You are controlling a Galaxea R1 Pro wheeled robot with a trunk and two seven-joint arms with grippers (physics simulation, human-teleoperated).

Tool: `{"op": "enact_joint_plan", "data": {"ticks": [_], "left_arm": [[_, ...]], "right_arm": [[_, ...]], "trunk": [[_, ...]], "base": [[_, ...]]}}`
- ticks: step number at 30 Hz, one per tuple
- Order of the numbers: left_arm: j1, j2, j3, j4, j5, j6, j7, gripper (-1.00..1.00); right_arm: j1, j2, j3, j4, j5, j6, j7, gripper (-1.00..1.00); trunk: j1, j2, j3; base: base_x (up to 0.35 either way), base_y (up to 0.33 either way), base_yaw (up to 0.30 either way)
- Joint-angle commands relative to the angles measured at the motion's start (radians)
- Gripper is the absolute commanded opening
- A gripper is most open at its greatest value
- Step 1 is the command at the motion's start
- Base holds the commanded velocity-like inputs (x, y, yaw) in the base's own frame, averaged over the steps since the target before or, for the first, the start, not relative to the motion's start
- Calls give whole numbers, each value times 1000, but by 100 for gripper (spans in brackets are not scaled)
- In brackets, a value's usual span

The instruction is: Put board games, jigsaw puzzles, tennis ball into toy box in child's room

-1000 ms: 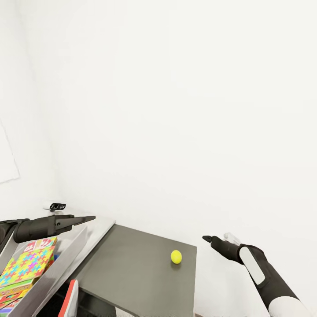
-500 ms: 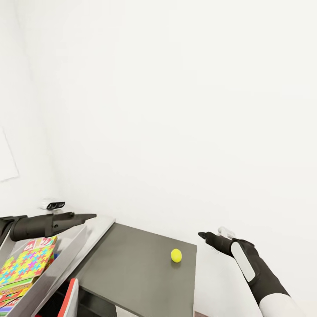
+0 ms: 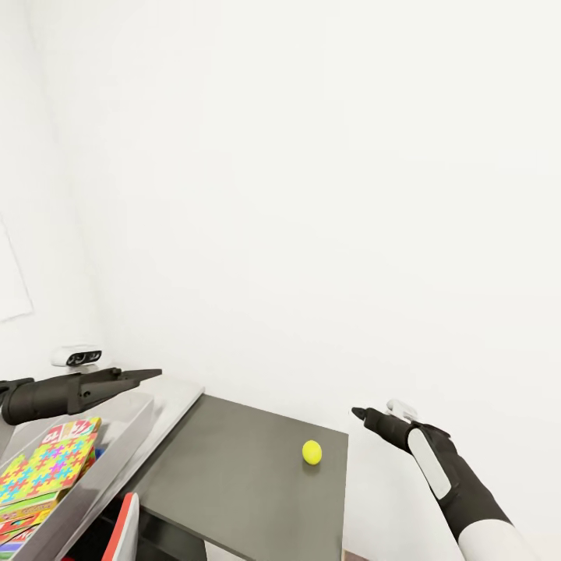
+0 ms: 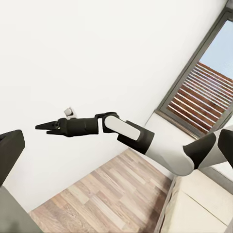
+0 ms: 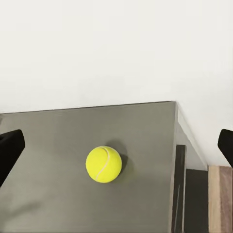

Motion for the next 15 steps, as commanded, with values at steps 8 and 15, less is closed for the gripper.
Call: {"op": "enact_joint_plan", "data": {"ticks": [8,15], "left_arm": [[0,-4,0,0,-1,13,-4,100],[0,-5,-1,0,-1,12,-4,100]], "right_arm": [[-5,45,83,0,-1,4,-163,100],[-36,109,107,2,-1,4,-296,100]], "trunk": [[0,-1,0],[0,-1,0]], "base": [[0,0,0],[0,0,0]]}}
